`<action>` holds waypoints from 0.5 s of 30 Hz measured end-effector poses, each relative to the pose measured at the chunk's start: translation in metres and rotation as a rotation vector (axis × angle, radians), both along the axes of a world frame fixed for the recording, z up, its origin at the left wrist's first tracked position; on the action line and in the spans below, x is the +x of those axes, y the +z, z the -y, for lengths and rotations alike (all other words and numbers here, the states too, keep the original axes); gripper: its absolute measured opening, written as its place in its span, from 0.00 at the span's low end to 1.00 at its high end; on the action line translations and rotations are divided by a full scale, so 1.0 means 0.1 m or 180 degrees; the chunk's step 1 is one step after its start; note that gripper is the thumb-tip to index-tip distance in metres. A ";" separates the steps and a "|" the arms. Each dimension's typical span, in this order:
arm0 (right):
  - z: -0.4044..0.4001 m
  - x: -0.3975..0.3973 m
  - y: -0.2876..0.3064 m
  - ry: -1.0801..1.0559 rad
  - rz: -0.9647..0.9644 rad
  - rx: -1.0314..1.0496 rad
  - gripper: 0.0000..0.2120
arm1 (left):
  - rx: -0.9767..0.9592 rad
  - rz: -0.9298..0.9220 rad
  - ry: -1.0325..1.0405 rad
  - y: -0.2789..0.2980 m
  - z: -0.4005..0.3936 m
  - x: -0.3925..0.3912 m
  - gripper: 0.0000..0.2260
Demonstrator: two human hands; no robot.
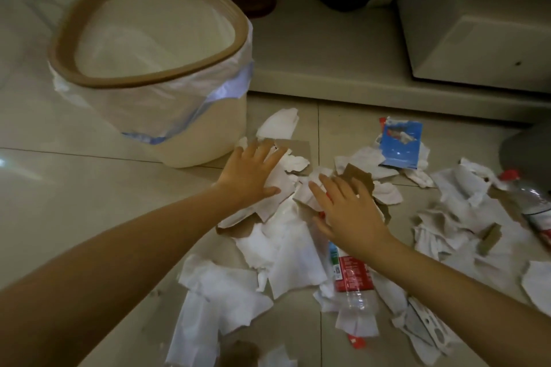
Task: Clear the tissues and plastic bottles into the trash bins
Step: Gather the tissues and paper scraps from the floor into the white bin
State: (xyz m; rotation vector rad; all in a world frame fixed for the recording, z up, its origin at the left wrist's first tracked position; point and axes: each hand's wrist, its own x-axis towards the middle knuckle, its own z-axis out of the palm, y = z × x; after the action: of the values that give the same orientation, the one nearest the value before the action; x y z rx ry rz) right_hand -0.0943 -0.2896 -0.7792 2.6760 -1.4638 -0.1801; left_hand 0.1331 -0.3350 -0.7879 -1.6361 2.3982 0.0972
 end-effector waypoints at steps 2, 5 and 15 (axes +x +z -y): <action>0.03 0.03 -0.03 -0.0071 -0.0011 -0.0009 0.26 | 0.0215 0.0174 0.0033 -0.13 0.03 -0.03 0.43; 0.12 0.10 -0.11 -0.0185 0.0077 -0.0015 0.27 | 0.0275 0.0387 0.0007 -0.37 0.09 -0.01 0.47; 0.31 0.14 -0.21 -0.0359 0.0355 -0.0104 0.29 | -0.0790 0.0015 -0.0570 -0.58 0.14 0.04 0.22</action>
State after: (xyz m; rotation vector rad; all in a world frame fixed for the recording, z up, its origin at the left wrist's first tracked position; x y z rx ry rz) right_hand -0.0805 -0.3204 -0.7999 2.6182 -1.6358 -0.0139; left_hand 0.1374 -0.3495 -0.8458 -1.5031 2.6271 -0.2443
